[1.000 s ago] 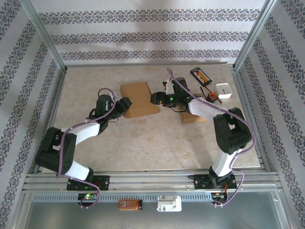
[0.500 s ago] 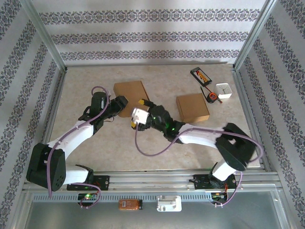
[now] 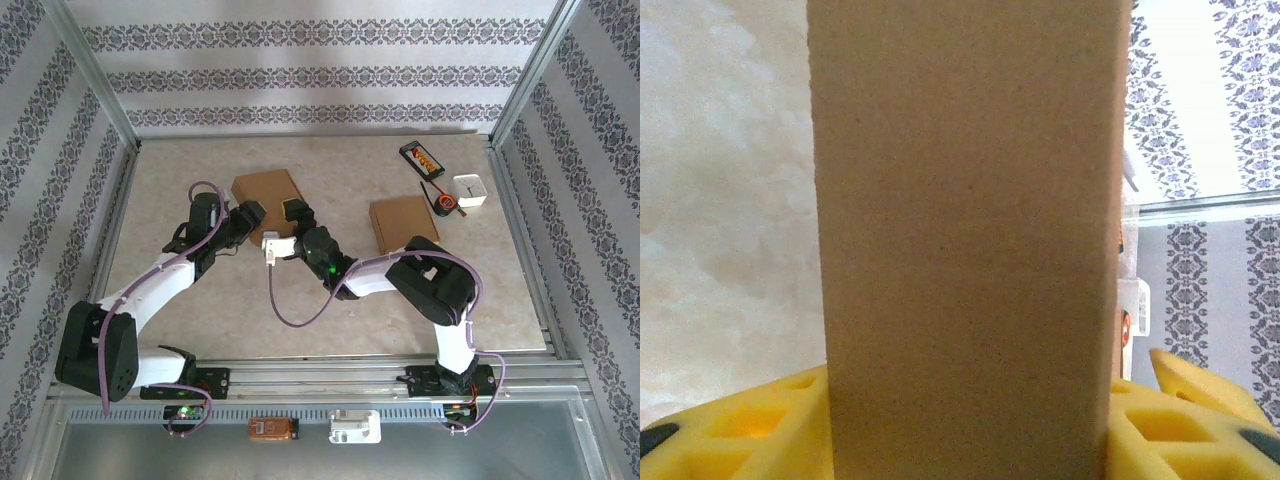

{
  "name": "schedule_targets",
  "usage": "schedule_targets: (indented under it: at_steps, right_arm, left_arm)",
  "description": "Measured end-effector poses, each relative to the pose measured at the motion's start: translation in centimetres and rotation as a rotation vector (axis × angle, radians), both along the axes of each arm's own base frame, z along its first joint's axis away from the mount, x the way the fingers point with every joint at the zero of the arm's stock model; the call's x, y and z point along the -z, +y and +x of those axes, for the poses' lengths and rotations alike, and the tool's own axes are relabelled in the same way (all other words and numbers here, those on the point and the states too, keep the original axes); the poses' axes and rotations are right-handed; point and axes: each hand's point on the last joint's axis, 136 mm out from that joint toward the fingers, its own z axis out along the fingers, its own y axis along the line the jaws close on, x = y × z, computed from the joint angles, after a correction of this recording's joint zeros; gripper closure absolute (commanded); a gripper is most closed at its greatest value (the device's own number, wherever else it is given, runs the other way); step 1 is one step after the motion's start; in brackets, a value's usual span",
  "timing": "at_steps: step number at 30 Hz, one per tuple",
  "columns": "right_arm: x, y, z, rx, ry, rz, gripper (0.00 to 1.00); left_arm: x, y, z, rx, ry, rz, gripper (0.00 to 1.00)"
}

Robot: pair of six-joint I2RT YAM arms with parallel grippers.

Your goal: Fold the paper box

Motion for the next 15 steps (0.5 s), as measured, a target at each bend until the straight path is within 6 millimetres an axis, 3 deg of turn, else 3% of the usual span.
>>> schedule_targets:
  at_steps: [5, 10, 15]
  right_arm:
    - [-0.1, -0.3, 0.4, -0.002, -0.002, 0.011, 0.37]
    - [-0.2, -0.3, 0.5, -0.014, -0.003, 0.017, 0.45]
    - [-0.4, -0.1, 0.4, -0.027, 0.005, 0.04, 0.47]
  left_arm:
    - [-1.0, -0.3, 0.2, 0.007, -0.026, -0.031, 0.45]
    - [-1.5, -0.4, 0.2, -0.002, -0.033, -0.057, 0.39]
    - [-2.5, -0.7, -0.1, 0.013, -0.051, -0.079, 0.24]
